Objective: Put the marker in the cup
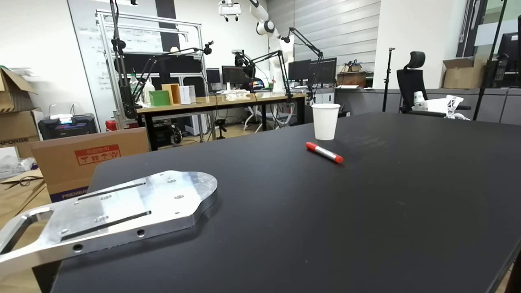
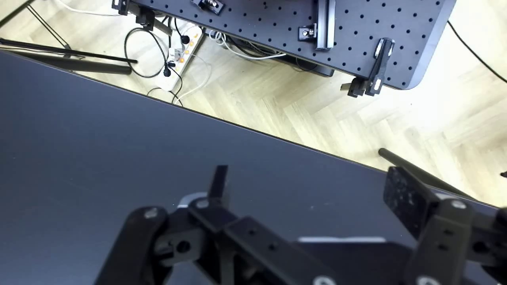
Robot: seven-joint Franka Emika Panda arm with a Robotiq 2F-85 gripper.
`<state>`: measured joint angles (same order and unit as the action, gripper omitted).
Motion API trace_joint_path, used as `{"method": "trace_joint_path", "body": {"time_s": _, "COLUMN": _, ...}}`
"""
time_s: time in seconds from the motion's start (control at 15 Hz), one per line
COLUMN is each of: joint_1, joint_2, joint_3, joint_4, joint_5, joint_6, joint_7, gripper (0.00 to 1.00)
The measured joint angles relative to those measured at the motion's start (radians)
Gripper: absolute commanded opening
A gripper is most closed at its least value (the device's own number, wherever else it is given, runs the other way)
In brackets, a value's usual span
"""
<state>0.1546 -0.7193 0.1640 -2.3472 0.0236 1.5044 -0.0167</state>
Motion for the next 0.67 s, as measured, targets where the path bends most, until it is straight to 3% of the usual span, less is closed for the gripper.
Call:
{"method": "trace_joint_path", "body": {"time_s": 0.27, "joint_1": -0.002, "joint_2": 0.0, "joint_3": 0.001, "joint_4": -0.001, "joint_5": -0.01, "joint_6": 0.018, "joint_7": 0.007, "gripper": 1.0}}
{"method": "trace_joint_path", "body": {"time_s": 0.67, "joint_1": -0.119, "joint_2": 0.069, "joint_3": -0.017, "joint_4": -0.033, "joint_5": -0.08, "joint_6": 0.358, "joint_7": 0.106, "gripper": 1.0}}
